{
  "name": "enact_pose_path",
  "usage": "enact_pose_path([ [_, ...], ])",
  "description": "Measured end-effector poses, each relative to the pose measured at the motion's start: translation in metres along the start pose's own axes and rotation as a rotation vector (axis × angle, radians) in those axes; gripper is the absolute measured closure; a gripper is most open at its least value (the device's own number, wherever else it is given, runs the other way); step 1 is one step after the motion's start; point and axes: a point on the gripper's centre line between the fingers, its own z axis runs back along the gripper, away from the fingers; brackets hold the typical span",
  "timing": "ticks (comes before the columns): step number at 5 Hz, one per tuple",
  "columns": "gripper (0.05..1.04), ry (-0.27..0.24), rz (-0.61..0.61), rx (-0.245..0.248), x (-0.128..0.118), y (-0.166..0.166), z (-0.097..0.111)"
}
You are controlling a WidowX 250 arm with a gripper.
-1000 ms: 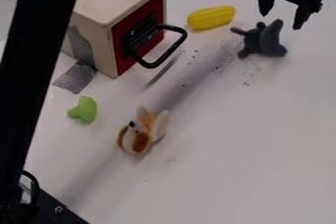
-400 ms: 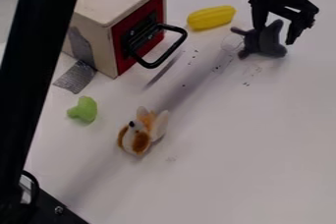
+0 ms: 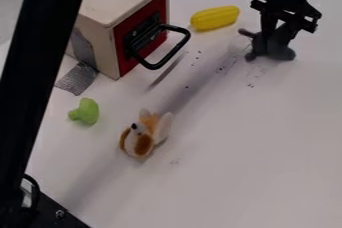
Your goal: Moved the doll to the lower part of te table
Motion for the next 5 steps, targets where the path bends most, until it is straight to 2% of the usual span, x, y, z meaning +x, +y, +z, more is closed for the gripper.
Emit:
enact_pose_path([
  [1,0.886,0.003,0.008,0.014,0.002,0.004,-0.004],
  [2,0.966,0.032,0.019,-0.003,-0.009,0.007,-0.006],
  [3,0.995,0.013,0.034,-0.016,-0.015,0.019,0.027],
  [4,0.998,-0.092,0.016,-0.027,-0.020,0.020,0.092],
  [5,0.998,-0.099,-0.006,-0.049,-0.051,0.008,0.135],
])
